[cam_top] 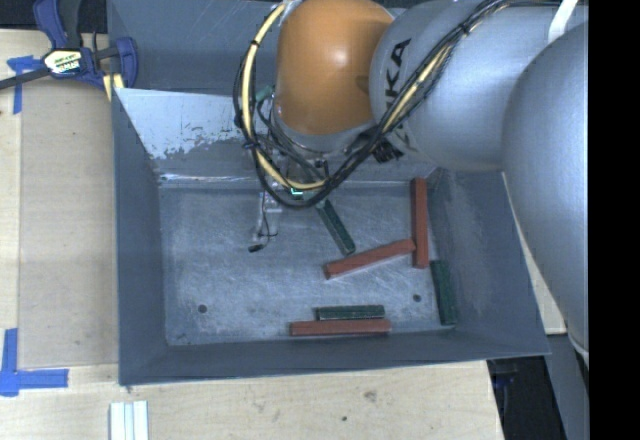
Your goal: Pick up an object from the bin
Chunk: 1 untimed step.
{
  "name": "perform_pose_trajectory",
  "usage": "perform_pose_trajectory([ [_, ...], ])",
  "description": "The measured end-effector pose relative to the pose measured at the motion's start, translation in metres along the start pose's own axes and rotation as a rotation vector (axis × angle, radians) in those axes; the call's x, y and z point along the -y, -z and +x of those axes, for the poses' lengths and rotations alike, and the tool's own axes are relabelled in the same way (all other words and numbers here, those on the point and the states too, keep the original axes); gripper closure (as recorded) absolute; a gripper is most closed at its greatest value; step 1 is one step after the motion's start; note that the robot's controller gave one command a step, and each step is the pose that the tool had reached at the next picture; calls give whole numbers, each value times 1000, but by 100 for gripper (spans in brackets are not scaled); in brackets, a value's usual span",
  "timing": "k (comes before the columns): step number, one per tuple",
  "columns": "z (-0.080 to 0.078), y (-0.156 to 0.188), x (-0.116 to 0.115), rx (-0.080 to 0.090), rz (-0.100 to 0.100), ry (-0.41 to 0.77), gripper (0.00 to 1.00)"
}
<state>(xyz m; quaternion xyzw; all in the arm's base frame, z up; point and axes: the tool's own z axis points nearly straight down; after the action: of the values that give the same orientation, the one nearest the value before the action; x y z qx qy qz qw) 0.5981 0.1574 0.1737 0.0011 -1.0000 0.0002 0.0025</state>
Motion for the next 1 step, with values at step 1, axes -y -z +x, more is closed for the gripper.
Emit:
perform_pose_trajectory([
  [1, -28, -36, 97, 3, 5, 66, 0],
])
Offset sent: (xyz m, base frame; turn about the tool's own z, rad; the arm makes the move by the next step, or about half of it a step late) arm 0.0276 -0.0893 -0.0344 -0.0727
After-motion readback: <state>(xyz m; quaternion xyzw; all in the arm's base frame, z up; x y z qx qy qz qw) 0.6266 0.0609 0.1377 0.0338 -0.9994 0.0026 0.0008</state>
